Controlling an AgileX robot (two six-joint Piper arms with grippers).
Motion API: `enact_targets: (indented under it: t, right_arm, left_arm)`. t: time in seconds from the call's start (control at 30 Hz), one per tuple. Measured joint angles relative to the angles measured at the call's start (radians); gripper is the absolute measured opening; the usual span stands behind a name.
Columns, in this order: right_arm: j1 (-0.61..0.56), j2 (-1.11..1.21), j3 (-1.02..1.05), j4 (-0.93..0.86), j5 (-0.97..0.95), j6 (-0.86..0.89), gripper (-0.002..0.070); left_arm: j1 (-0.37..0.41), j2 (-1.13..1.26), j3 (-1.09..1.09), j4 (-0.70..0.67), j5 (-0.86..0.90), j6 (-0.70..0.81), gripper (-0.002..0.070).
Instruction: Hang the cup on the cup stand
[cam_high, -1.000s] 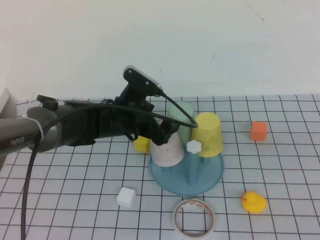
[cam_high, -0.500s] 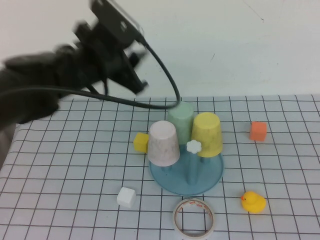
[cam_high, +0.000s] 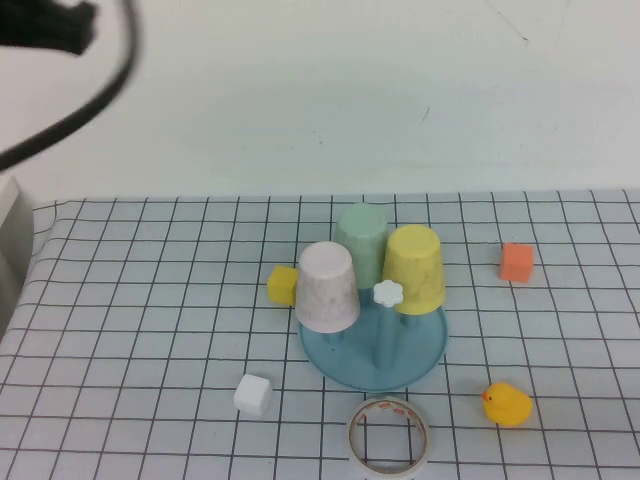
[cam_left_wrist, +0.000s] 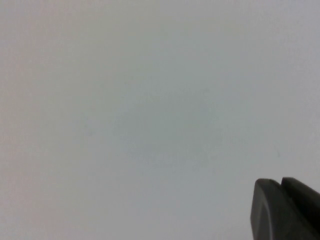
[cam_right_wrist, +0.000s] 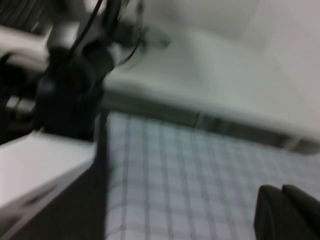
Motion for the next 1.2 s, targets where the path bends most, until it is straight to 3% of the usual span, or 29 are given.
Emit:
enact_targets:
  t: [0.37, 0.53, 0.7, 0.87, 1.2]
  right_arm:
    - [0.000, 0.000, 0.000, -0.764, 0.314, 0.756, -0.0001]
    - [0.000, 0.000, -0.028, -1.114, 0.546, 1.126, -0.0001]
    - [0.000, 0.000, -0.066, -1.408, 0.736, 1.445, -0.0001]
    - [0.000, -0.018, -0.070, -1.512, 0.793, 1.601, -0.0001]
    - [0.000, -0.023, -0.070, -1.513, 0.795, 1.630, -0.0001]
  left_arm:
    - [0.000, -0.382, 0.372, 0.000, 0.021, -0.013, 0.0000]
    - [0.000, -0.551, 0.534, 0.000, 0.019, 0.086, 0.0000]
    - [0.000, -0.668, 0.668, 0.000, 0.010, 0.054, 0.0000]
    - [0.000, -0.708, 0.805, 0.000, 0.032, 0.021, 0.0000]
    - [0.000, -0.709, 0.971, 0.000, 0.175, 0.012, 0.0000]
